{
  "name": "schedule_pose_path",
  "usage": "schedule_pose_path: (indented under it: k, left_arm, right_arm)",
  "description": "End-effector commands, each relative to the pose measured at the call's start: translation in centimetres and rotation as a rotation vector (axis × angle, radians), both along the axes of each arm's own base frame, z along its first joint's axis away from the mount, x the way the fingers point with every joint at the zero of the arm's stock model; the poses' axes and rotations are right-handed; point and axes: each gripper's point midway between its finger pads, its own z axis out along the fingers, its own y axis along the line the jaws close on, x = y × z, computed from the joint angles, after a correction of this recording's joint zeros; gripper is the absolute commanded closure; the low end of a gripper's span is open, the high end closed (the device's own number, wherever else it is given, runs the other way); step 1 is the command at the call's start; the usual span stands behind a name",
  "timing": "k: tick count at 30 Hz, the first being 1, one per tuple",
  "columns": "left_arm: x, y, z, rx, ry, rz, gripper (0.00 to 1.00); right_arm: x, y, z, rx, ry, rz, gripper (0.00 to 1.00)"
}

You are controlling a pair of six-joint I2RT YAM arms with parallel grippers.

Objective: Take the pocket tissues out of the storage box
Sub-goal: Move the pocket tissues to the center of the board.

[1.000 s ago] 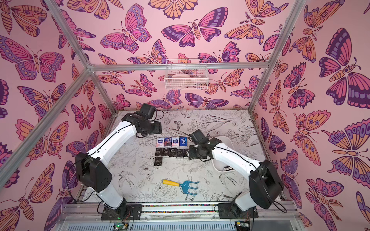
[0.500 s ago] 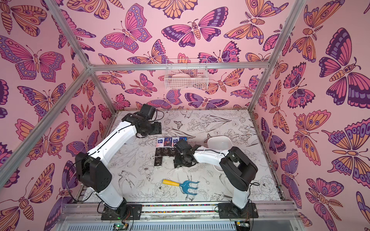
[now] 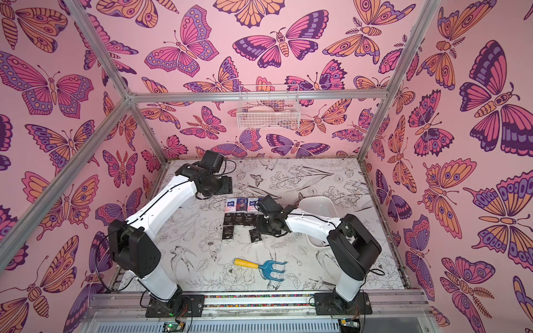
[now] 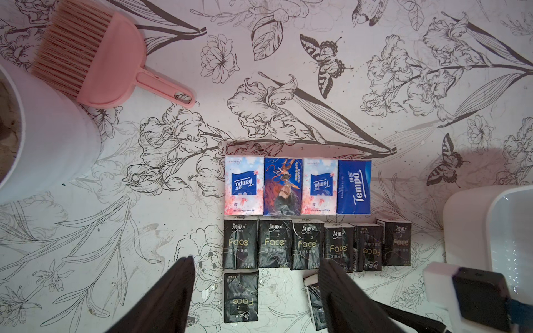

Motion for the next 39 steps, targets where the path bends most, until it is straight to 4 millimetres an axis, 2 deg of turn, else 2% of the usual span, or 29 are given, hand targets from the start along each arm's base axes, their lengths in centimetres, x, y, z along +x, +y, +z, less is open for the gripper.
schedule_pose_path:
  k: [1, 8, 14, 25, 39]
  left_arm:
    - [-1.0, 0.8, 0.5, 0.02, -0.003, 0.001, 0.26]
    - [-1.0, 0.8, 0.3, 0.022, 0.001, 0.003, 0.26]
    - [-1.0, 0.7, 0.4, 0.02, 0.001, 0.003, 0.26]
    - [-1.0, 0.8, 0.6, 0.018, -0.004, 0.004, 0.26]
    - [-1.1, 0.9, 0.6, 0.022, -0.006, 0.0, 0.26]
  right_arm:
    - [-1.2, -0.2, -2.6, -0.027, 0.064, 0.036, 0.67]
    - [-1.8, 0.1, -4.3, -0.009, 0.103, 0.022, 0.68]
    - [-1.8, 0.5, -4.2, 0.011, 0.108, -0.027, 0.72]
    - [-2.1, 2.6, -4.2, 0.095, 0.111, -0.234, 0.73]
    - [-1.0, 5.0, -4.1, 0.114, 0.109, -0.214, 0.73]
